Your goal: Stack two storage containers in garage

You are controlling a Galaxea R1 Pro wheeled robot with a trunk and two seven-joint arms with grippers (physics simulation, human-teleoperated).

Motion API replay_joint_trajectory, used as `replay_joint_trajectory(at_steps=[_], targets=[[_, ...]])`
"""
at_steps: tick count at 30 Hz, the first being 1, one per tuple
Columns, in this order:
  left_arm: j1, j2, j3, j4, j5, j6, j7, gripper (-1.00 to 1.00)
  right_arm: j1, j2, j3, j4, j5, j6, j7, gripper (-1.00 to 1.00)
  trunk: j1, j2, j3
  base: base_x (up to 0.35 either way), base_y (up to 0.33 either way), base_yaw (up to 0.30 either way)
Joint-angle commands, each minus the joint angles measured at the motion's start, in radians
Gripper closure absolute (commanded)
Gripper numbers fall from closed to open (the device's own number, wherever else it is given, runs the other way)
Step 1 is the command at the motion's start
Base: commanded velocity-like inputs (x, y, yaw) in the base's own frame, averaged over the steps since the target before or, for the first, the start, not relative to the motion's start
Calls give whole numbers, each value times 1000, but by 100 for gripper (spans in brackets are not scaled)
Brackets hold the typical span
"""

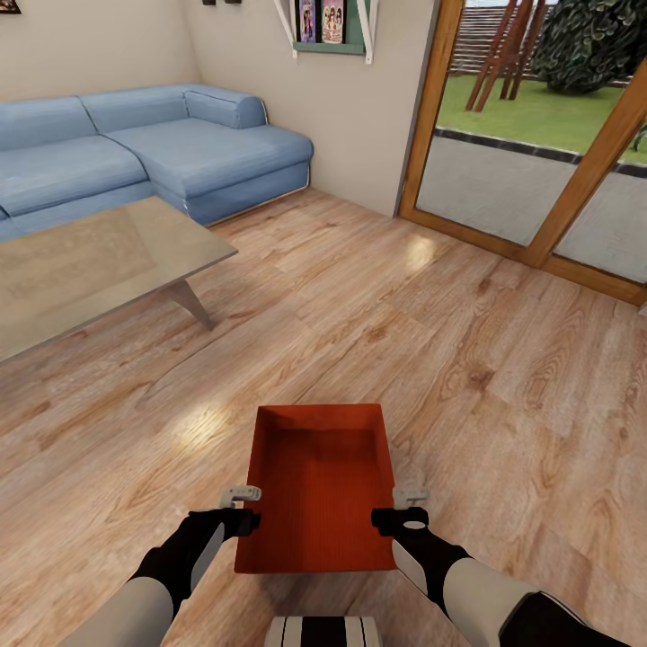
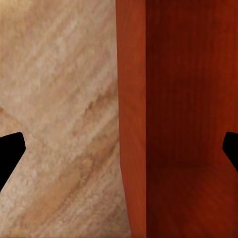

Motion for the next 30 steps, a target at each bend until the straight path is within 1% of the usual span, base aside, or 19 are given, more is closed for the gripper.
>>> replay_joint_trajectory(at_steps=[1,14,23,30], targets=[[0,0,-1,-2,2,6,0,-100,0,0,9,0,-10,-1,-4,-100,0,0,-1,0,0,0],[0,0,2,-2,2,5,0,-100,0,-1,9,0,-10,-1,-4,-100,0,0,-1,0,0,0],[0,-1,2,-2,2,5,0,-100,0,-2,9,0,-10,-1,-4,-100,34,-63,-29,0,0,0],[0,-1,2,-2,3,4,0,-100,0,-2,9,0,-10,-1,-4,-100,34,-63,-29,0,0,0]])
